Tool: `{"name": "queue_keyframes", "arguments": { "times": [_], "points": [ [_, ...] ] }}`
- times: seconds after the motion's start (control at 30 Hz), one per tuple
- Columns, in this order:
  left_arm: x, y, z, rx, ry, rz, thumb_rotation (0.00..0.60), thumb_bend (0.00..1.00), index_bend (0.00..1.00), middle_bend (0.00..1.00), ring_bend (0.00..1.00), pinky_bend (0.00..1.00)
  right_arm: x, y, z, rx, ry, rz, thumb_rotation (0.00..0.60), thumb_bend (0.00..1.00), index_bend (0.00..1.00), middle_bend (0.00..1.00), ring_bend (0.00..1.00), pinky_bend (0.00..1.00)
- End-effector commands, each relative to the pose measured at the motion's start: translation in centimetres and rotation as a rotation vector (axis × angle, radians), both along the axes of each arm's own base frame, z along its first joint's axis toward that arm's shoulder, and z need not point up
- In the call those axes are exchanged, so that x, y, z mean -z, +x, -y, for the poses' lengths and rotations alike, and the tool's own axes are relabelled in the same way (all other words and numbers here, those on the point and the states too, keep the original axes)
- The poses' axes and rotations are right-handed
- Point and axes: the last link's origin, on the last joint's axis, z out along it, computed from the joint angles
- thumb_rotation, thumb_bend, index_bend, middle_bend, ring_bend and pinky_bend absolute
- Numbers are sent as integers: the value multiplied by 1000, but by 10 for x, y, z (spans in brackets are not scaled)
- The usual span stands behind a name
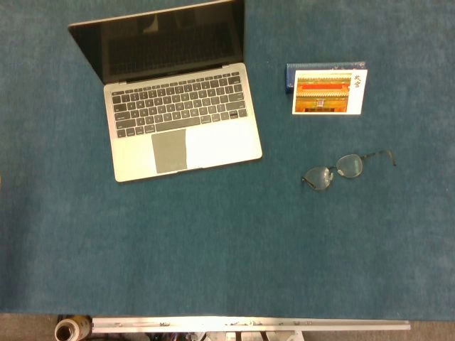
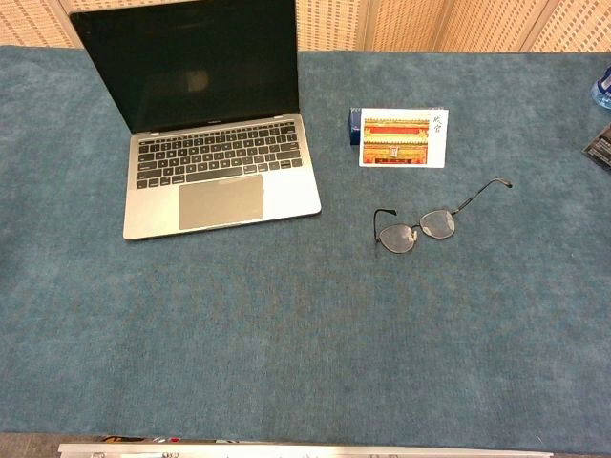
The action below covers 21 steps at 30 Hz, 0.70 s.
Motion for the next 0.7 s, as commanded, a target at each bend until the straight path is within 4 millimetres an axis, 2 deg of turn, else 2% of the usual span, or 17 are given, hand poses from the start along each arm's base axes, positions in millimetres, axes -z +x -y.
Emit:
{"name": "queue_keyframes", "arguments": {
  "times": [0.03, 0.43, 0.7],
  "points": [
    [1, -1, 0, -8, -4, -1, 600, 355, 532, 492, 379, 519, -1, 0, 0, 0, -3, 1, 600, 176, 541, 432, 379, 684],
    [-1, -2, 0, -19, 0, 3, 600, 355, 536, 496, 383, 527, 5, -1, 4, -15, 6, -3, 600, 189, 541, 432, 379, 684],
    [-2, -1, 2, -8, 0, 21, 600, 354, 537, 499, 384, 530, 10, 7, 8, -153, -74, 0, 600, 429, 541, 448, 379, 684]
  ]
}}
